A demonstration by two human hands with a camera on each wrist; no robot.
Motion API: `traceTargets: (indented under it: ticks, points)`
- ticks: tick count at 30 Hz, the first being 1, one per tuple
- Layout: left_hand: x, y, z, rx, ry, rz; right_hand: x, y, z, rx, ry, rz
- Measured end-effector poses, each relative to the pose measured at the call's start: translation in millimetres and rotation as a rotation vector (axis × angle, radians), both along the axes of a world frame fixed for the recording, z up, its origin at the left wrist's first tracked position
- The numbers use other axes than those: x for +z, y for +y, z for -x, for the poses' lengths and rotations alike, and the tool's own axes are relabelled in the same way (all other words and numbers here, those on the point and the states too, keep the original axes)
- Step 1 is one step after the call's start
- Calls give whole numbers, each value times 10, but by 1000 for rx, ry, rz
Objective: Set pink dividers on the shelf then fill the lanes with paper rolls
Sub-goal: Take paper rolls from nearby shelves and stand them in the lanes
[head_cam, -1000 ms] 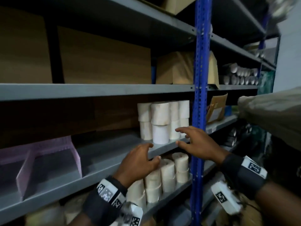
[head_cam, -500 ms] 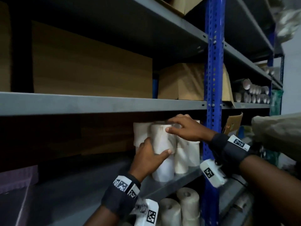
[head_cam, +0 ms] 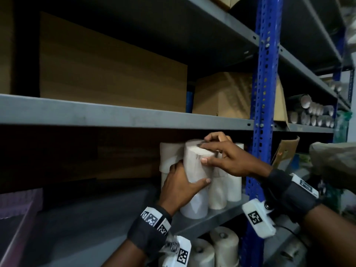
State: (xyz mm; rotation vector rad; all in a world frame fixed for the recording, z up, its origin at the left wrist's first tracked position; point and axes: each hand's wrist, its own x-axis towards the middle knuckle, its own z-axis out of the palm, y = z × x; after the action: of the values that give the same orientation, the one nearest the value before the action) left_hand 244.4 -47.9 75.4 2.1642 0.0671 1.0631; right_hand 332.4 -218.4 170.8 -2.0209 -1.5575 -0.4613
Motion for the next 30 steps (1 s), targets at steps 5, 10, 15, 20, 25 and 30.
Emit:
traceTargets:
  ticks: [5, 10, 15, 20, 25, 30]
  points:
    - [-14, -185, 405, -170, -121, 17, 43, -321, 392, 97, 60, -42]
    - [-220, -474, 927, -261, -135, 171, 84, -626, 989, 171, 49, 42]
    - [-458, -842, 1720, -178, -194, 240, -41, -768, 1675, 248, 69, 68]
    - [-750, -1083, 2686, -82, -196, 273, -250, -799, 2287, 365, 87, 154]
    - [-921, -1181, 3685, 121, -147, 217, -246, -666, 2934, 491, -11, 370]
    - [-977, -1198, 4603, 262, -198, 212, -188, -366, 3716, 609, -100, 498]
